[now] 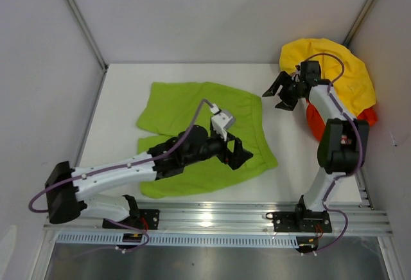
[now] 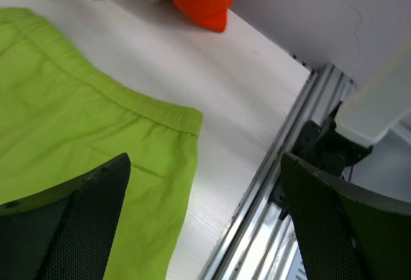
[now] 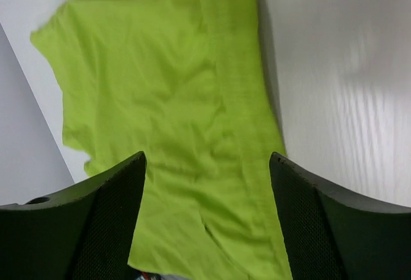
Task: Fold and stack the shorts
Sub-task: Flatten the shorts out
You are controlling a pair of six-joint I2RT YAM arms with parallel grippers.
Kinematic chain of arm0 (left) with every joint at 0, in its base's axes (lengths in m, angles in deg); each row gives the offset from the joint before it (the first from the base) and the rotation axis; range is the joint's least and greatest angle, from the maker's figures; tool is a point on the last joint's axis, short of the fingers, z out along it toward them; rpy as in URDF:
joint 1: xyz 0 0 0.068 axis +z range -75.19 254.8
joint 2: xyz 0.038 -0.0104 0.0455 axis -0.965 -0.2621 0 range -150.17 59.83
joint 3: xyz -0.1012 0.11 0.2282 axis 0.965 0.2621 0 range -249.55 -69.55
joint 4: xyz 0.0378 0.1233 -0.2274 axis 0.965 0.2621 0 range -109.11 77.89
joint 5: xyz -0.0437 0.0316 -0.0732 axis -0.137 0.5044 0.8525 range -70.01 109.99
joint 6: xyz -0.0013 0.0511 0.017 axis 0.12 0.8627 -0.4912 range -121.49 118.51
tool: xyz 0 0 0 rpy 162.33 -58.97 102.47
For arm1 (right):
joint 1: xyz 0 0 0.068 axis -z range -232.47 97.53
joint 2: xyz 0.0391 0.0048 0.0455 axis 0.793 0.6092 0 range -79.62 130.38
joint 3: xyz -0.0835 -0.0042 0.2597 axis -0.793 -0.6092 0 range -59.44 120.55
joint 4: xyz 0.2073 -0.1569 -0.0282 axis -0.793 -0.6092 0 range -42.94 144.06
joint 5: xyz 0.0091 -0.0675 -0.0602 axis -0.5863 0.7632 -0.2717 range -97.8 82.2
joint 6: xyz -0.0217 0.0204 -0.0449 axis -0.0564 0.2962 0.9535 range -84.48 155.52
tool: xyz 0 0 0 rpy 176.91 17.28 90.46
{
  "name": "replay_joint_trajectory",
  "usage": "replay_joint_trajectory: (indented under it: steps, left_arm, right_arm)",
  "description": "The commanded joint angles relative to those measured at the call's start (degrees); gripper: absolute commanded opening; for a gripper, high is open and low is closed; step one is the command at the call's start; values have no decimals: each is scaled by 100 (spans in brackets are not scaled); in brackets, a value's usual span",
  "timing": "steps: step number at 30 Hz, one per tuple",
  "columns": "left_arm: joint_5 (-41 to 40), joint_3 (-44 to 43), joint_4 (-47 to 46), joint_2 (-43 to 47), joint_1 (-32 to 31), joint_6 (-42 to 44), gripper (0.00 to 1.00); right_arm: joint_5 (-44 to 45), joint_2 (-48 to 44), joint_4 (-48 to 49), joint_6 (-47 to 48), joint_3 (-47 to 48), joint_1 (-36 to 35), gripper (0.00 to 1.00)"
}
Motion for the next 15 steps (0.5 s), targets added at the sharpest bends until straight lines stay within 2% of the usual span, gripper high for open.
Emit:
replay_joint_trajectory:
  steps: [1,4,6,7,9,11,15]
  left_arm:
    - [-992,-131,1754,618,138,-731,99]
    - [-1433,96,2530,978,357,-1005,99]
    - [-1513,378,2665,1285,682,-1147,99]
    - [-1400,684,2665,1391,1057,-1252,99]
    - [-997,870,2604,1707,1481,-1349,99]
    - [-933,977,2639,1910,2033,-1394,99]
    - [-1547,819,2893,2236,2624,-1499,99]
  right_arm:
    - [410,-1419,139,-51,-1209,-338,80]
    - [621,-2343,386,-113,-1961,-611,80]
    - [937,-2581,517,-87,-2340,-708,77]
    - [1025,-2652,579,-78,-2393,-734,74]
    - [1009,-2548,623,-35,-2280,-743,71]
    - [1122,-2189,597,1,-2052,-857,65]
    - [1588,-1354,474,1,-1157,-1165,61]
